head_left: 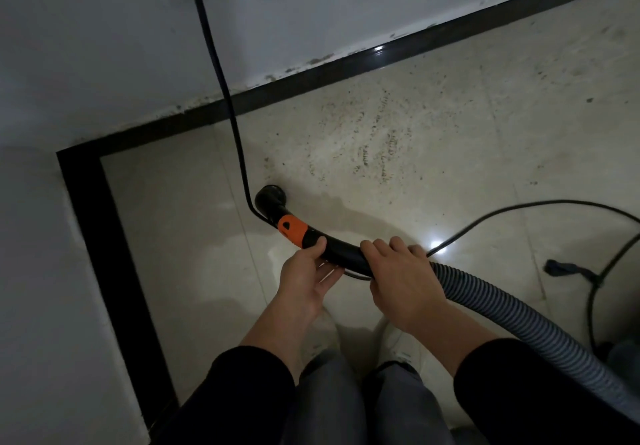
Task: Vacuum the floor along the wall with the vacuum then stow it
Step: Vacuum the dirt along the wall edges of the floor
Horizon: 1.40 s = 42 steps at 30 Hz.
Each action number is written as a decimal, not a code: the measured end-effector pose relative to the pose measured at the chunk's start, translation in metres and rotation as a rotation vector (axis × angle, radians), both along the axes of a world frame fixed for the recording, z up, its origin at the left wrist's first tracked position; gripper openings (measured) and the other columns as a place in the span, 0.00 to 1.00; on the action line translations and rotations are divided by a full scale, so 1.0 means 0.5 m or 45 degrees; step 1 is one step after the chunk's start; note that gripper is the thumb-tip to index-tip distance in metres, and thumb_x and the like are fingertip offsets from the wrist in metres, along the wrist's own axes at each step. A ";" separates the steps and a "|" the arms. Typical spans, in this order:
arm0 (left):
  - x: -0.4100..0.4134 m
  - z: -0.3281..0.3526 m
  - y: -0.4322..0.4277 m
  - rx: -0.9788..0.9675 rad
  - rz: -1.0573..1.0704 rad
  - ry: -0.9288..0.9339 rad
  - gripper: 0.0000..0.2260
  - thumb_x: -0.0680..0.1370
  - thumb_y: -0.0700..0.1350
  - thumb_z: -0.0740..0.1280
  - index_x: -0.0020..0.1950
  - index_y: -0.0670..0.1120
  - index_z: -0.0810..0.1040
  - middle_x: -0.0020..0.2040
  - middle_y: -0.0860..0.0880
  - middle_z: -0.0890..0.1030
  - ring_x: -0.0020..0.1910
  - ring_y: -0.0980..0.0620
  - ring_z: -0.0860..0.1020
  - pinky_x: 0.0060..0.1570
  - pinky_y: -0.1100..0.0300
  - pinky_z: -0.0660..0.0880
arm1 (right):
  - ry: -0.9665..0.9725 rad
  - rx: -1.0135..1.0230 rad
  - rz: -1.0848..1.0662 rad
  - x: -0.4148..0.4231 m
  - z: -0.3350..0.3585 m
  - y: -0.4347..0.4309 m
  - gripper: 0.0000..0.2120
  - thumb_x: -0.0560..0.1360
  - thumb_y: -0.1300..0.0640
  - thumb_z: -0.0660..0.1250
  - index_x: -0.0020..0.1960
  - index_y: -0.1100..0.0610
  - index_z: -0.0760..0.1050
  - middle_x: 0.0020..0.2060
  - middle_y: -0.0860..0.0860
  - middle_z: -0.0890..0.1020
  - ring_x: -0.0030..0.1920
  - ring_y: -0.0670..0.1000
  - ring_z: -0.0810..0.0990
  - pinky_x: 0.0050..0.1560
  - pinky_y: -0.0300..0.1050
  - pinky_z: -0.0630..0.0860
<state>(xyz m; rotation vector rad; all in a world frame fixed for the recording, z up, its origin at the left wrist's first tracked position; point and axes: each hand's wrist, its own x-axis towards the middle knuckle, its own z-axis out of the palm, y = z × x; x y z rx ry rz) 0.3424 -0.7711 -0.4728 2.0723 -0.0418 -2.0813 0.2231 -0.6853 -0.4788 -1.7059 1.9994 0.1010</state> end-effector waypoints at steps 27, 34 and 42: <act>-0.035 -0.039 -0.133 -0.160 -0.095 0.021 0.06 0.80 0.41 0.65 0.56 0.42 0.75 0.56 0.40 0.81 0.53 0.46 0.81 0.46 0.56 0.79 | 0.028 -0.149 -0.119 -0.017 -0.046 -0.113 0.22 0.55 0.62 0.78 0.47 0.56 0.75 0.34 0.50 0.77 0.35 0.55 0.76 0.35 0.48 0.73; -0.051 -0.051 -0.162 -0.196 -0.117 0.028 0.10 0.79 0.41 0.66 0.60 0.41 0.75 0.56 0.41 0.82 0.53 0.46 0.81 0.45 0.57 0.79 | 0.027 -0.149 -0.139 -0.031 -0.057 -0.140 0.19 0.60 0.62 0.76 0.49 0.57 0.75 0.36 0.51 0.77 0.37 0.57 0.75 0.37 0.49 0.71; -0.042 -0.058 -0.199 -0.250 -0.101 0.009 0.12 0.79 0.41 0.66 0.62 0.40 0.75 0.56 0.40 0.82 0.55 0.45 0.81 0.46 0.56 0.79 | 0.031 -0.105 -0.098 -0.027 -0.058 -0.189 0.17 0.67 0.61 0.71 0.55 0.56 0.74 0.42 0.51 0.78 0.44 0.57 0.76 0.43 0.51 0.71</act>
